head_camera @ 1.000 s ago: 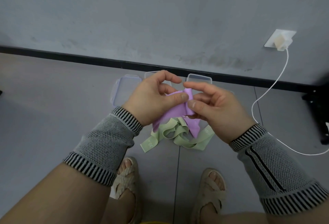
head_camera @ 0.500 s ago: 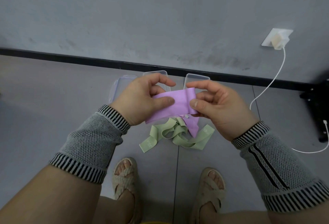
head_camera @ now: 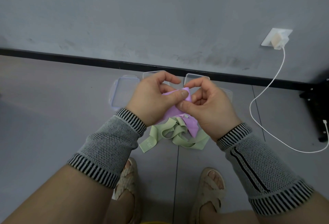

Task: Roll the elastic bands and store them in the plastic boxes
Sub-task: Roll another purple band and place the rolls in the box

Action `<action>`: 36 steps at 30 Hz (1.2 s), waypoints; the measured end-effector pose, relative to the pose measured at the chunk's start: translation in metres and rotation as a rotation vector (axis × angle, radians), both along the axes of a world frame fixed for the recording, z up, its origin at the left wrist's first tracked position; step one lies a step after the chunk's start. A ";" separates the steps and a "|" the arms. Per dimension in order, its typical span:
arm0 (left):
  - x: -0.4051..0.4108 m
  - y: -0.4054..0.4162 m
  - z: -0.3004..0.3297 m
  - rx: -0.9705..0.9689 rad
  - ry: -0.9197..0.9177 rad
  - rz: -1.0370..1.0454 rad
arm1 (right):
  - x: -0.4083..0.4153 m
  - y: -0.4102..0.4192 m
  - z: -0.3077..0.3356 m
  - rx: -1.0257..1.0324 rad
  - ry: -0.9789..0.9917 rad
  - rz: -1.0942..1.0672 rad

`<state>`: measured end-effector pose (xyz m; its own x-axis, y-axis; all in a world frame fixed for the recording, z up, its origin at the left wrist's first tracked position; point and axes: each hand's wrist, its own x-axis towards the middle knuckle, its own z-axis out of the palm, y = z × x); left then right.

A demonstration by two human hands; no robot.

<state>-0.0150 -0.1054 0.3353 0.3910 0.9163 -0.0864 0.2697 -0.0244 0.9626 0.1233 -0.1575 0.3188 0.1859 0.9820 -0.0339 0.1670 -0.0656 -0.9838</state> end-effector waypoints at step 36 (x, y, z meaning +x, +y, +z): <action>-0.014 0.012 -0.004 -0.330 -0.352 0.138 | 0.029 0.001 -0.003 0.016 0.230 0.112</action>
